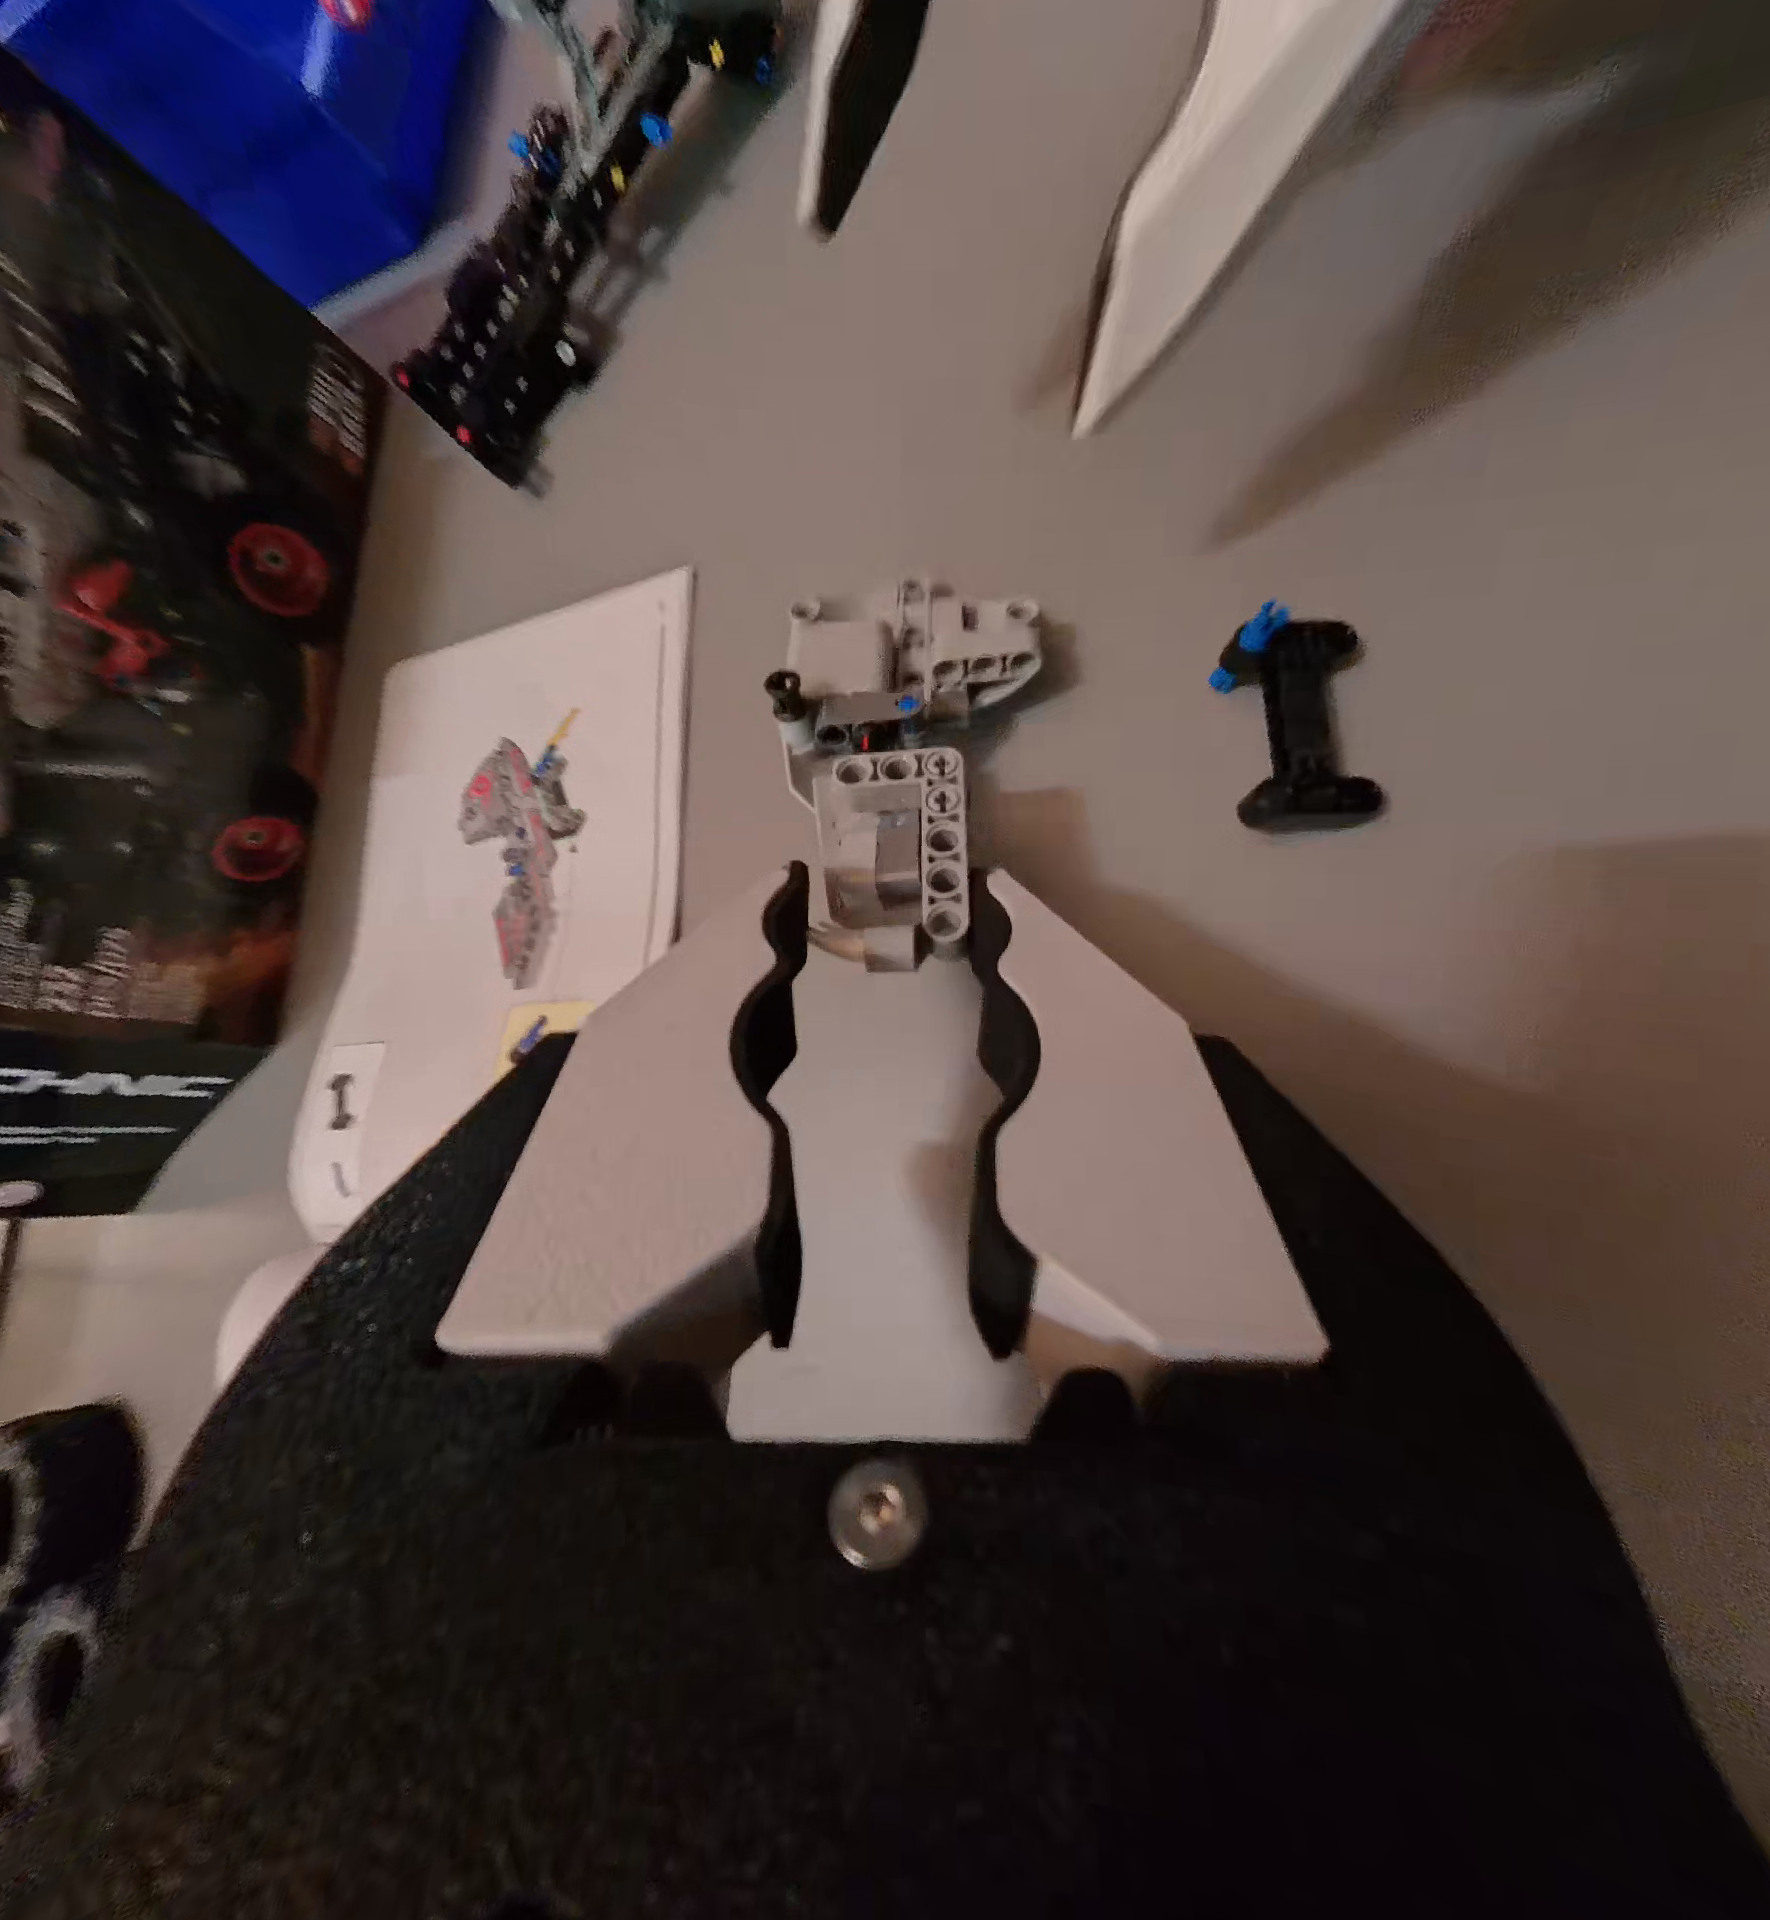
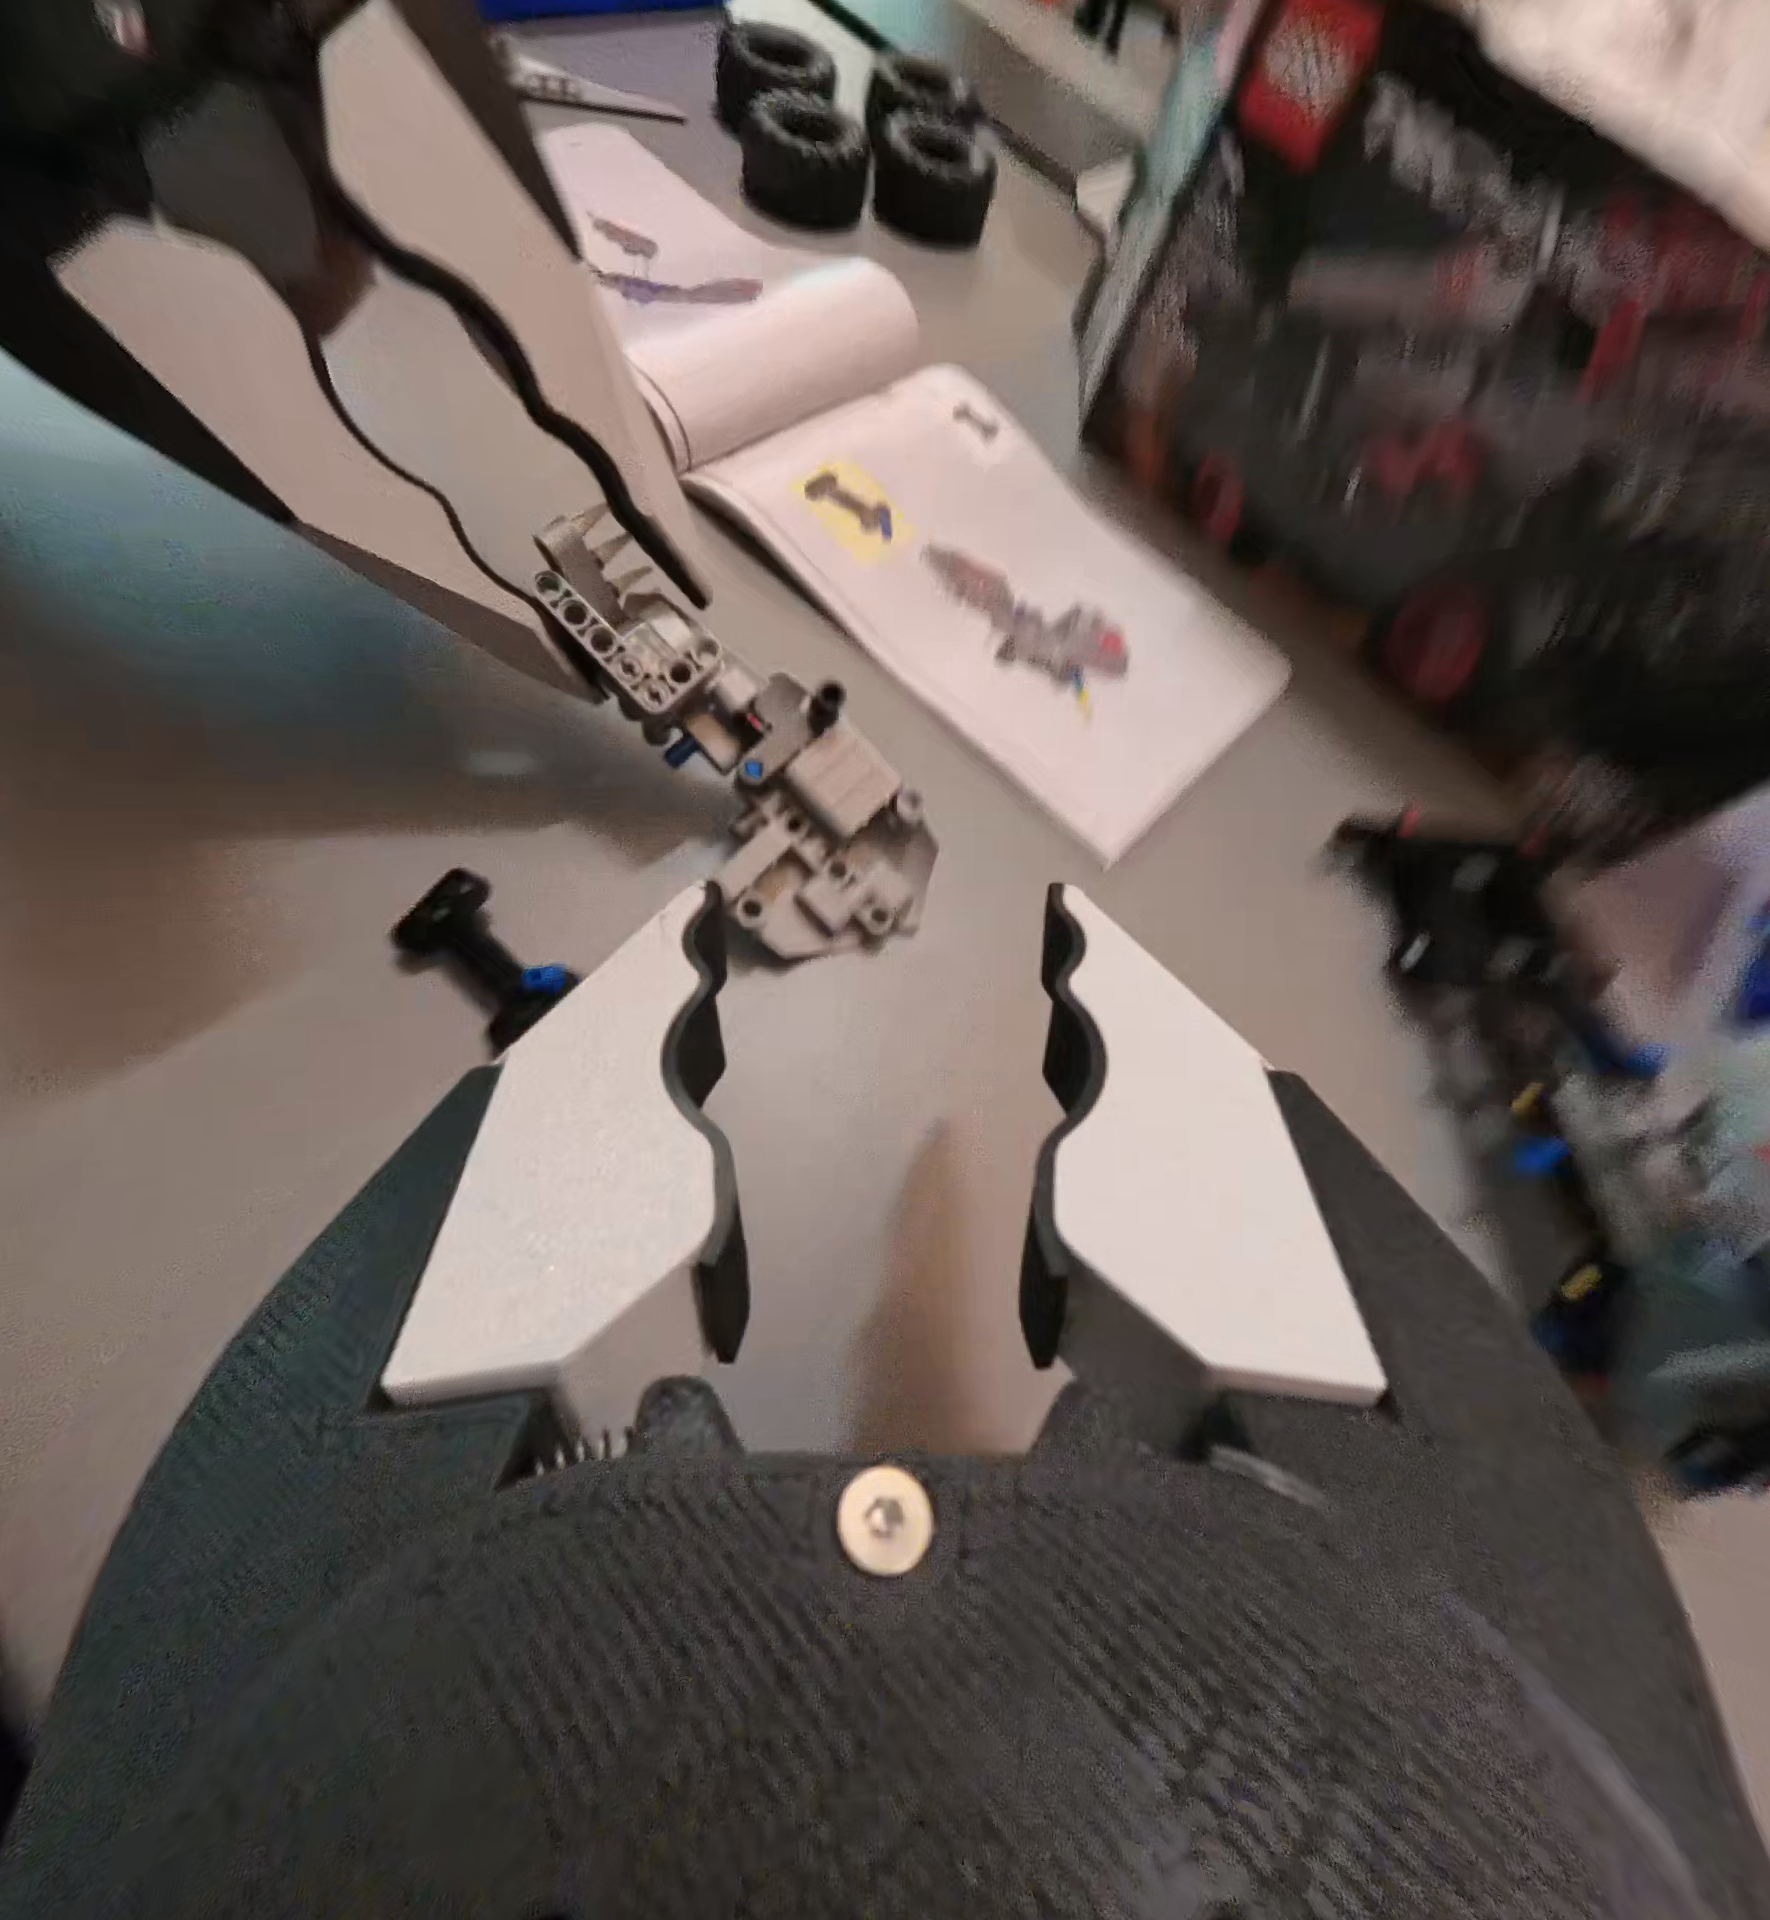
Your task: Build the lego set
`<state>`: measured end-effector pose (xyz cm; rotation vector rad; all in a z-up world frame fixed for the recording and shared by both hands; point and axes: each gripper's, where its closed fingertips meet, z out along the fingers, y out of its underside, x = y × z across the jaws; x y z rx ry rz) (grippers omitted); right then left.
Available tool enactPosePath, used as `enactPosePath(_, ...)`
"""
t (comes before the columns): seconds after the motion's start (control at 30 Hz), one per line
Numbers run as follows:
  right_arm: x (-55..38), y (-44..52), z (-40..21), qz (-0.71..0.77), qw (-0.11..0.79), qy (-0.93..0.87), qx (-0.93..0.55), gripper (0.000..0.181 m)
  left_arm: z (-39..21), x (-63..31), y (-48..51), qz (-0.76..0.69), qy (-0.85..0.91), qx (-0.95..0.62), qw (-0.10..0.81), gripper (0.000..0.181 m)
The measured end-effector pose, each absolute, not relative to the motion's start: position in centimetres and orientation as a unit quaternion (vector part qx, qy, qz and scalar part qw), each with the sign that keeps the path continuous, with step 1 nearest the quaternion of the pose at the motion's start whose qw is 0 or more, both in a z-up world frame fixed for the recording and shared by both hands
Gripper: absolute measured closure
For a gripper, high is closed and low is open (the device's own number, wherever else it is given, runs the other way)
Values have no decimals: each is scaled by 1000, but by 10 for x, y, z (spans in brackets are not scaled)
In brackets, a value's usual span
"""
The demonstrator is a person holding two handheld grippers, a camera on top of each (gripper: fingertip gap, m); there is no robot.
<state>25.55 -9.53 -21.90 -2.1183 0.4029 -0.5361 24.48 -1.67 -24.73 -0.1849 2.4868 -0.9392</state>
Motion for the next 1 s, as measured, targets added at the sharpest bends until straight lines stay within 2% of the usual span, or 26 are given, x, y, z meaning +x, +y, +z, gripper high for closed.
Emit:
enactPosePath(0.07,264,-76,-222,-289,413,77,-860,121,-237,242,-21,-336,905,-53,254,153)
enactPosePath(0.17,260,-45,-237,-303,380,-17,-874,116,-226,240,-25,-317,905,-30,284,153)
enactPosePath(0.27,255,-21,-231,-308,419,-53,-853,122,-217,237,-28,-304,901,-10,310,153)
enactPosePath(0.4,253,-12,-221,-332,460,-64,-821,149,-202,237,-36,-324,884,0,338,153)
enactPosePath(0.53,251,-19,-218,-315,499,-39,-806,149,-197,234,-52,-368,871,10,326,152)
enactPosePath(0.67,250,-34,-201,-274,567,4,-777,150,-172,233,-62,-474,824,-17,311,128)
enactPosePath(0.83,237,-56,-155,-151,728,55,-666,150,-181,244,-48,-540,809,-96,209,103)
enactPosePath(0.93,228,-66,-129,-81,803,62,-587,150,-194,239,-52,-548,816,-95,157,98)
enactPosePath(1.0,225,-68,-123,-49,824,67,-561,150,-191,234,-59,-562,808,-83,157,101)
